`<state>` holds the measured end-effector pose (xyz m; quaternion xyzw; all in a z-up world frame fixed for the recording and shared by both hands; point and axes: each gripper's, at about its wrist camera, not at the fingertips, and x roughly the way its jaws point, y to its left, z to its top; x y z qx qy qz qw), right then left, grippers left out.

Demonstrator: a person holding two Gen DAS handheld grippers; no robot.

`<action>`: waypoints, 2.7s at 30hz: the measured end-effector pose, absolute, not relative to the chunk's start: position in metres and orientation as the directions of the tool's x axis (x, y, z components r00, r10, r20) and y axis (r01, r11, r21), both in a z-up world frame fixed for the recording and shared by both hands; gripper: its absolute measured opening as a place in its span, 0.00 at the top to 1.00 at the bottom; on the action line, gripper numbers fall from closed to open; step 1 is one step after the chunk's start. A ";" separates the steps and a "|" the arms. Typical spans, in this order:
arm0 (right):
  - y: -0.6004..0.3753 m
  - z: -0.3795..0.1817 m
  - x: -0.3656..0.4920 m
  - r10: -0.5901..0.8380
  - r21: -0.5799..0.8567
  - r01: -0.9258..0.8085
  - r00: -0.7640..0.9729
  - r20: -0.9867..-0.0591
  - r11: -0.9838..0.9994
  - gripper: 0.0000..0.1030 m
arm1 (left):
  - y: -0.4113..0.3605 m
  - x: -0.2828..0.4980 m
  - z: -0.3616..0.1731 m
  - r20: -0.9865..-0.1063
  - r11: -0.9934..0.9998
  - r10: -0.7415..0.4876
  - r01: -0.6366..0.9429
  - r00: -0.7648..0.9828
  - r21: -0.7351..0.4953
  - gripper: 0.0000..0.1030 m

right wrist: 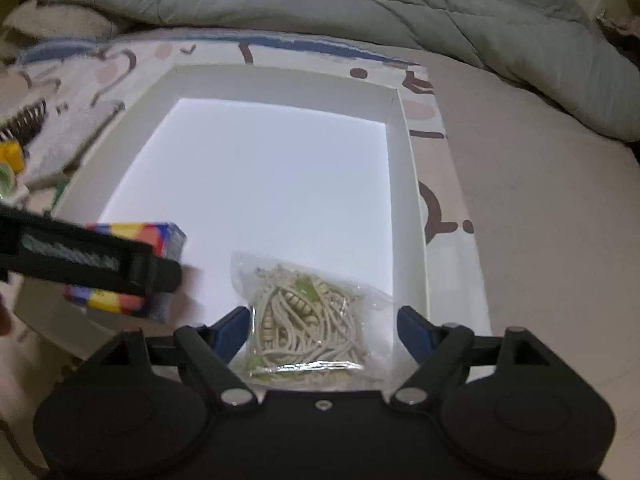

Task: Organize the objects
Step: 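Carry the card box and the cord bag into the white tray with both tools, then open both tools to release the box and bag inside the tray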

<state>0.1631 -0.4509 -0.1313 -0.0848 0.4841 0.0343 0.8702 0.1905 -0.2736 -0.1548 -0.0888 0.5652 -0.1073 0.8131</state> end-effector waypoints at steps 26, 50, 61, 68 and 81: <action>-0.482 -0.099 0.148 0.027 -0.015 -0.066 0.583 -0.812 0.998 0.26 | -0.281 0.179 -0.147 -0.911 0.961 -0.276 0.072 0.306 -0.267 0.12; -0.468 -0.047 0.111 -0.017 0.020 0.049 0.656 -0.755 0.999 0.15 | -0.222 0.149 -0.069 -0.848 0.974 -0.207 0.181 0.487 -0.134 0.04; -0.459 -0.038 0.090 -0.051 0.011 0.088 0.675 -0.736 0.996 0.03 | -0.208 0.122 -0.048 -0.813 0.964 -0.218 0.251 0.540 -0.091 0.00; -0.458 -0.041 0.073 -0.067 0.020 0.121 0.672 -0.738 0.992 0.00 | -0.206 0.108 -0.044 -0.800 0.956 -0.244 0.273 0.548 -0.104 0.00; -0.457 -0.044 0.052 -0.113 0.009 0.177 0.663 -0.740 0.984 0.00 | -0.198 0.099 -0.062 -0.810 0.954 -0.238 0.286 0.537 -0.090 0.00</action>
